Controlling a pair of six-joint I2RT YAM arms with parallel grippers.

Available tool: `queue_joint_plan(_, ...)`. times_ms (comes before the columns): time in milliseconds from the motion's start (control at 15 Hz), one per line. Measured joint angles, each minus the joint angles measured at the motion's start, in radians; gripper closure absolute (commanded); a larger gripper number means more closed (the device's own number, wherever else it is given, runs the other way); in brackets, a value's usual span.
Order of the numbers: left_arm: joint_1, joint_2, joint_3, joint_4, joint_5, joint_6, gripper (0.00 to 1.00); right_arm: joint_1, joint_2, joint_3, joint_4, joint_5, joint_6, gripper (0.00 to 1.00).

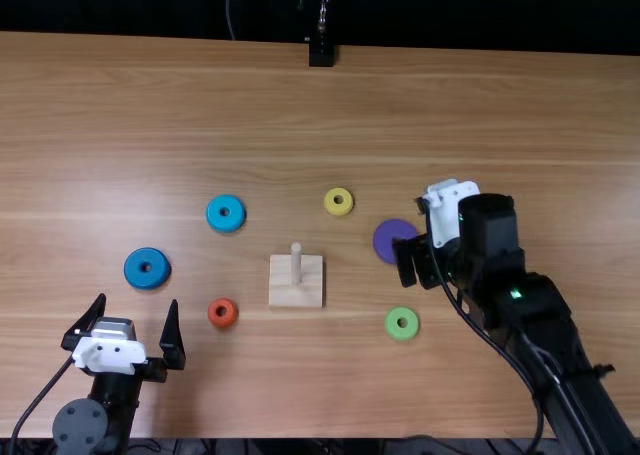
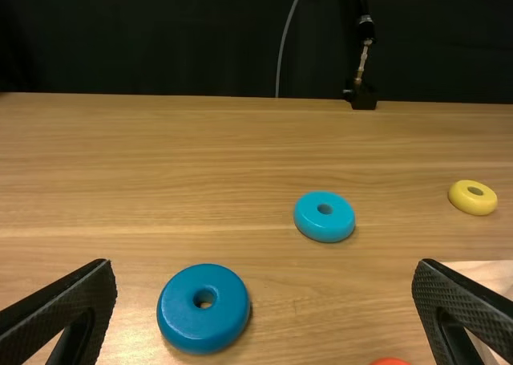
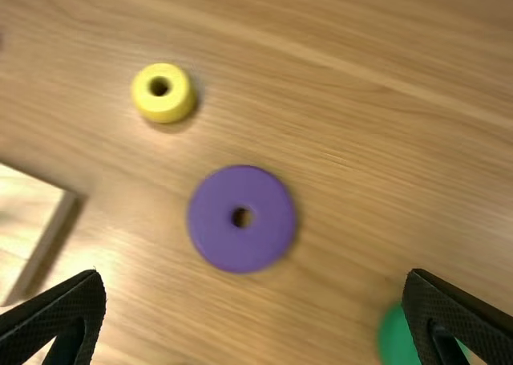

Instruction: Build the Hanoi tower: stack the rings onto the peg from bottom to top in this color order: purple, dark blue, light blue, dark green, light green, yellow, orange.

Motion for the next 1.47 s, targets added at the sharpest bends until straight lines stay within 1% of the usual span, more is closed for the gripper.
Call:
queue_joint_plan(67, 0.000, 0.000, 0.000, 0.000, 0.000, 0.000, 0.00, 0.003, 0.060, 0.039, -0.003, -0.024, 0.005, 0.00)
queue_joint_plan(133, 0.000, 0.000, 0.000, 0.000, 0.000, 0.000, 0.00, 0.002, 0.119, 0.077, -0.003, -0.034, 0.029, 0.00)
queue_joint_plan(267, 0.000, 0.000, 0.000, 0.000, 0.000, 0.000, 0.00, 0.002, 0.201, 0.133, -0.003, -0.047, 0.070, 0.00)
queue_joint_plan(333, 0.000, 0.000, 0.000, 0.000, 0.000, 0.000, 0.00, 0.002, 0.235, 0.157, -0.004, -0.053, 0.085, 0.00)
queue_joint_plan(400, 0.000, 0.000, 0.000, 0.000, 0.000, 0.000, 0.00, 0.002, 0.257, 0.174, -0.005, -0.055, 0.092, 0.00)
queue_joint_plan(533, 0.000, 0.000, 0.000, 0.000, 0.000, 0.000, 0.00, 0.002, 0.306, 0.203, -0.021, -0.056, 0.098, 0.00)
queue_joint_plan(800, 0.000, 0.000, 0.000, 0.000, 0.000, 0.000, 0.00, 0.002, 0.435, 0.238, -0.105, -0.057, 0.100, 0.00)
queue_joint_plan(1000, 0.000, 0.000, 0.000, 0.000, 0.000, 0.000, 0.00, 0.002, 0.463, 0.275, -0.105, -0.057, 0.101, 0.00)
queue_joint_plan(1200, 0.000, 0.000, 0.000, 0.000, 0.000, 0.000, 0.00, 0.002, 0.542, 0.320, -0.107, -0.057, 0.101, 0.00)
queue_joint_plan(1333, 0.000, 0.000, 0.000, 0.000, 0.000, 0.000, 0.00, 0.002, 0.562, 0.320, -0.154, -0.057, 0.102, 0.00)
queue_joint_plan(1467, 0.000, 0.000, 0.000, 0.000, 0.000, -0.001, 0.00, 0.002, 0.562, 0.320, -0.166, -0.057, 0.102, 0.00)
